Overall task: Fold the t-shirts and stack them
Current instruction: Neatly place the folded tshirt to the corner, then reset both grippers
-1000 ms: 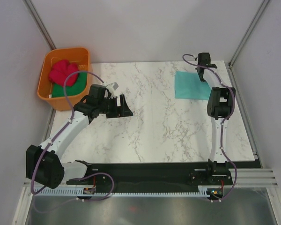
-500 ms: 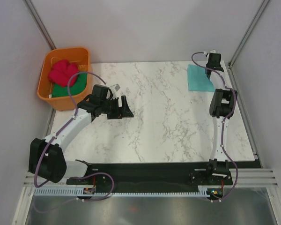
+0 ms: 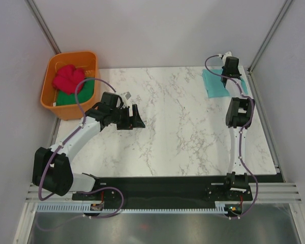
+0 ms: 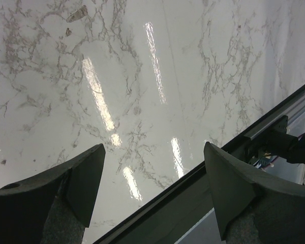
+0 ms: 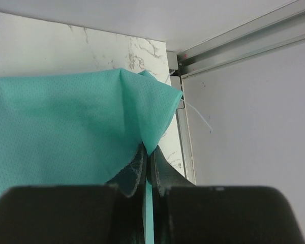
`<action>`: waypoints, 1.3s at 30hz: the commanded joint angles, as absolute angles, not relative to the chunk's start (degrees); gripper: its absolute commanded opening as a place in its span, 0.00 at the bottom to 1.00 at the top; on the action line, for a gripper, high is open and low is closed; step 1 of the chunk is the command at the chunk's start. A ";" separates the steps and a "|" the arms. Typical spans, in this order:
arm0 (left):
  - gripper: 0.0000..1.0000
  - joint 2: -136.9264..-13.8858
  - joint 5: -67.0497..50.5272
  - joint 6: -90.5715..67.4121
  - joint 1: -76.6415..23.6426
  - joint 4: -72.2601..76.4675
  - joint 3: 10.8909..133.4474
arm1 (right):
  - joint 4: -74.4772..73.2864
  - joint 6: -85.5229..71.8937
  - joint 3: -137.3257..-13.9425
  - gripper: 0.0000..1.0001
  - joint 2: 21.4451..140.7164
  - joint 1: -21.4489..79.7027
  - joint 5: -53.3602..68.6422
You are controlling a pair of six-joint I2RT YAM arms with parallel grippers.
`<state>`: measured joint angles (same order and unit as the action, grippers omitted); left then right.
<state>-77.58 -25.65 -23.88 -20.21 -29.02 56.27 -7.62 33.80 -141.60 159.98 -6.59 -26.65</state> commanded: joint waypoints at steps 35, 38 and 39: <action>0.89 -61.26 -27.95 -26.97 -19.95 -23.91 63.01 | -53.08 -12.73 -114.12 0.98 107.34 6.59 -29.84; 0.89 -61.08 -28.74 -29.52 -19.95 -23.91 63.37 | -52.65 -16.24 -101.63 0.98 96.00 6.86 -16.94; 0.89 -61.00 -29.78 -30.05 -19.95 -23.91 63.37 | -52.56 -16.26 -99.17 0.98 93.54 6.94 -13.57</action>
<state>-61.34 -26.74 -26.39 -20.21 -25.15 61.87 -43.31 -7.33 -107.18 98.19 8.71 -27.86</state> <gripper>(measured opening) 0.885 0.979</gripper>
